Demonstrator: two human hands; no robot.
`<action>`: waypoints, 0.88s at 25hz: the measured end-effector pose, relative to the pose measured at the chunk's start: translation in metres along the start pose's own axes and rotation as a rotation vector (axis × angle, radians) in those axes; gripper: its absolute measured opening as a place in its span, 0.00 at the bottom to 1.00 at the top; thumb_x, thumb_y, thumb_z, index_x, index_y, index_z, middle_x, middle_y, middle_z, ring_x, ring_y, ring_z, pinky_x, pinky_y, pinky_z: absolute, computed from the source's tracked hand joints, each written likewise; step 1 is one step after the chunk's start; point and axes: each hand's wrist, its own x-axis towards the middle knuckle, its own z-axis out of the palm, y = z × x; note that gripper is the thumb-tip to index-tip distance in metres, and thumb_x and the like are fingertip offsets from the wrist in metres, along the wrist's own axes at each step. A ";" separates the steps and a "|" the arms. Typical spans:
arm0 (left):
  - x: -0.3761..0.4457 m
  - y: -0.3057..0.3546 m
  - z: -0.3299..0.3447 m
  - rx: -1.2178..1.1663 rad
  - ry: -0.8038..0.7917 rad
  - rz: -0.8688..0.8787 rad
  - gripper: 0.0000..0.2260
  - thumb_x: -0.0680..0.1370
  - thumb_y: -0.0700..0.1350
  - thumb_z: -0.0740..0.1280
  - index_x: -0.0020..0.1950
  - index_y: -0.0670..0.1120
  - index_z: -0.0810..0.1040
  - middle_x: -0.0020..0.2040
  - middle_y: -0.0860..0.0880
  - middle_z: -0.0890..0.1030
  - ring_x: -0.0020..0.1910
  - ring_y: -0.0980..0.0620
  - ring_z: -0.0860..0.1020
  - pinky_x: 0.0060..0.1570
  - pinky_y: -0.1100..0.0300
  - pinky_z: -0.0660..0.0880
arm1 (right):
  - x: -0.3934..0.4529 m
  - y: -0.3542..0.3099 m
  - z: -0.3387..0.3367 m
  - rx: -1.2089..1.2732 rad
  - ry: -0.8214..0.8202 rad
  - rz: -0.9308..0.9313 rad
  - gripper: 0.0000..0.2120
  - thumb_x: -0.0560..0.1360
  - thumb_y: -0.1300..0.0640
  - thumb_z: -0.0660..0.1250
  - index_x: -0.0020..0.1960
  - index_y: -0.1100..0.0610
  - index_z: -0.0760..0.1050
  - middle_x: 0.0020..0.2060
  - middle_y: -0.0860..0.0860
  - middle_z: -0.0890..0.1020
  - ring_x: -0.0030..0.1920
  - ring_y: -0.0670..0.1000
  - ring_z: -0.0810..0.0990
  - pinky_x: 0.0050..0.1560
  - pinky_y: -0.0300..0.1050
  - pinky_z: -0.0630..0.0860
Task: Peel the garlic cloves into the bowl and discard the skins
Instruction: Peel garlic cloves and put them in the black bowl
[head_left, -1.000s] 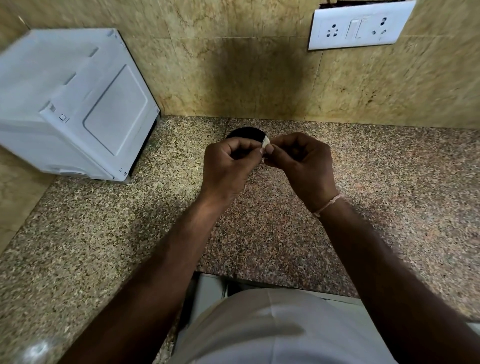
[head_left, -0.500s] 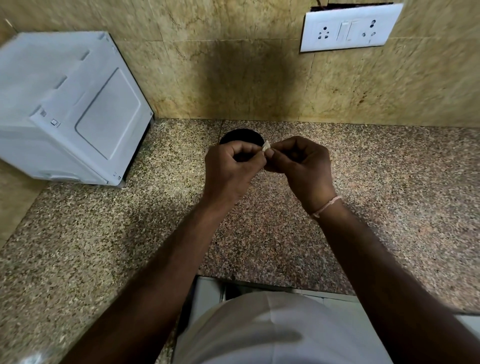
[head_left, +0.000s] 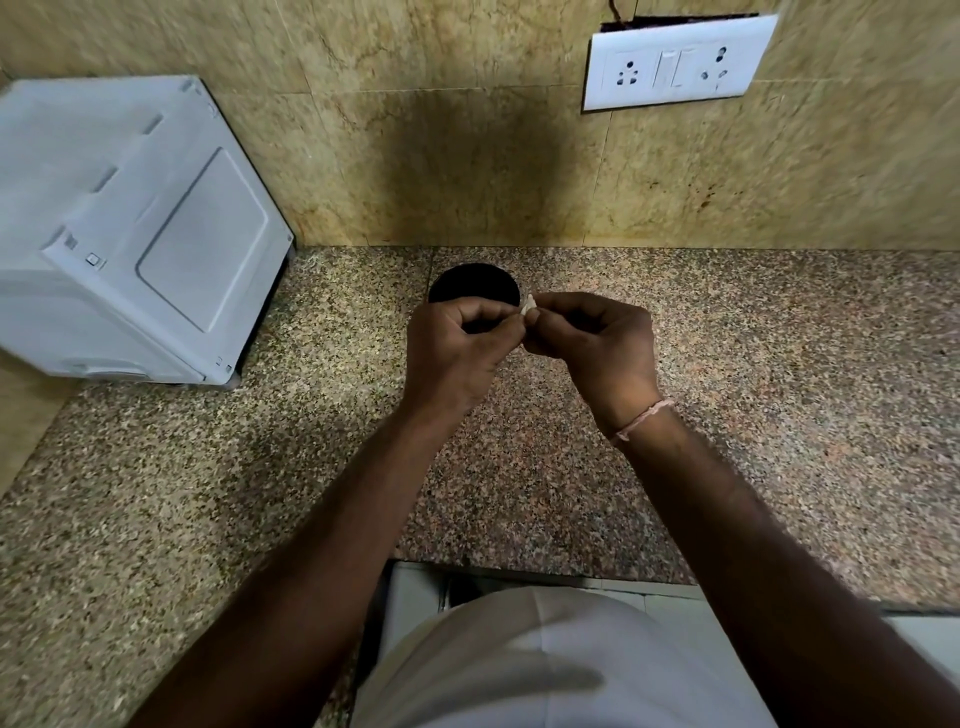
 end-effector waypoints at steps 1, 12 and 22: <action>0.000 -0.001 0.000 -0.010 0.000 0.003 0.04 0.71 0.53 0.78 0.42 0.55 0.89 0.40 0.50 0.88 0.42 0.47 0.88 0.48 0.40 0.85 | 0.000 0.000 0.001 0.005 0.005 0.008 0.06 0.75 0.66 0.76 0.51 0.60 0.85 0.40 0.57 0.88 0.43 0.59 0.88 0.47 0.51 0.86; 0.009 -0.008 0.000 -0.086 -0.030 -0.035 0.06 0.73 0.49 0.78 0.45 0.48 0.89 0.42 0.47 0.88 0.45 0.45 0.88 0.51 0.41 0.85 | 0.007 0.003 -0.001 0.115 -0.005 0.095 0.06 0.75 0.67 0.75 0.49 0.58 0.86 0.43 0.57 0.88 0.44 0.56 0.88 0.46 0.44 0.84; 0.011 -0.030 -0.011 -0.293 0.028 -0.213 0.03 0.76 0.35 0.75 0.46 0.42 0.88 0.44 0.41 0.88 0.45 0.43 0.87 0.48 0.53 0.84 | 0.024 0.025 -0.001 0.299 -0.098 0.321 0.05 0.78 0.68 0.70 0.52 0.67 0.83 0.48 0.62 0.86 0.48 0.57 0.85 0.51 0.46 0.84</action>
